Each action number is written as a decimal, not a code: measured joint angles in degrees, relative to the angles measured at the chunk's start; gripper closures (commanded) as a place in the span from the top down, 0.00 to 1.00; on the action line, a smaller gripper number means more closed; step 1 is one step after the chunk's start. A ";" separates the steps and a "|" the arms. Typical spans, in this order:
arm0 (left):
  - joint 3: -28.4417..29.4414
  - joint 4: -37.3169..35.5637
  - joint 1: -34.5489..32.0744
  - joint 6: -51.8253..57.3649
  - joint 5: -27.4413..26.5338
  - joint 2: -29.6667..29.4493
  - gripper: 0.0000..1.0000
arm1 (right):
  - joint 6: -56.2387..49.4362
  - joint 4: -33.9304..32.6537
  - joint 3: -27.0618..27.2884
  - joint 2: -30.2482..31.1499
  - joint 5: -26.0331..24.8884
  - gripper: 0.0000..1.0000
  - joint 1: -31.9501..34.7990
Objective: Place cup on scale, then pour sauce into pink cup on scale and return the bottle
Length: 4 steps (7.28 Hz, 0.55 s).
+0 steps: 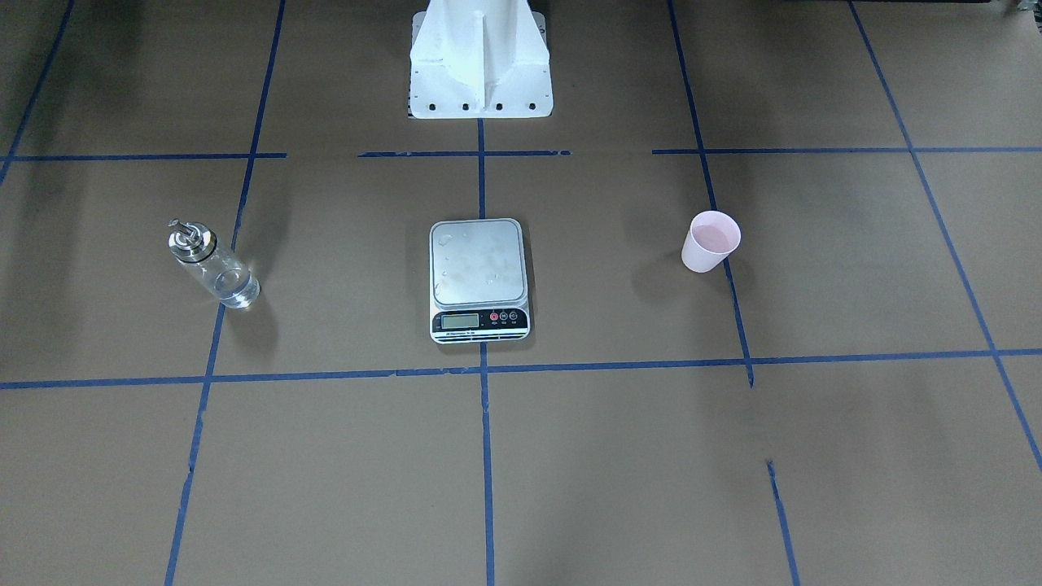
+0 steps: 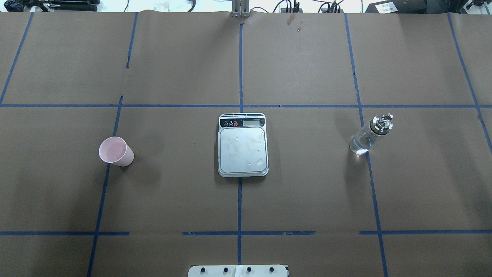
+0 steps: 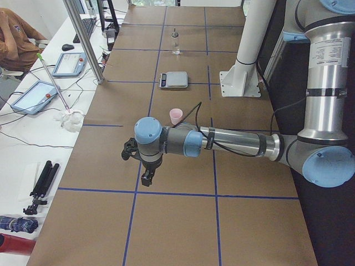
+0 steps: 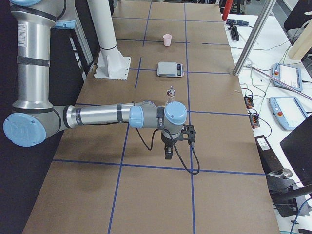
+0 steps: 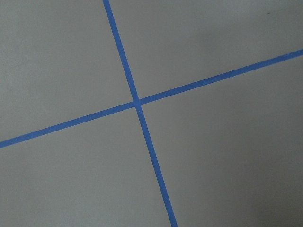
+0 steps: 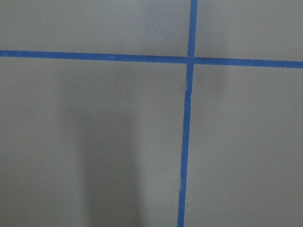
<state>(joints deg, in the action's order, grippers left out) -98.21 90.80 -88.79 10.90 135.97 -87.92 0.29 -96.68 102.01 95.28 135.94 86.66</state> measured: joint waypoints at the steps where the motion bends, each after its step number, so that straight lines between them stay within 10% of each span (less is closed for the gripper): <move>1: -0.36 -0.07 -0.12 -0.08 0.05 0.03 1.00 | 0.00 0.00 -0.02 0.01 0.47 1.00 0.00; 4: -2.08 -0.24 -0.27 -0.46 0.23 -0.02 1.00 | -0.01 0.00 -0.07 0.09 1.80 1.00 0.00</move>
<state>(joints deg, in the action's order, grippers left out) -100.29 90.56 -89.06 10.44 136.20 -87.94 0.27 -96.68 101.94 95.37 137.74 86.66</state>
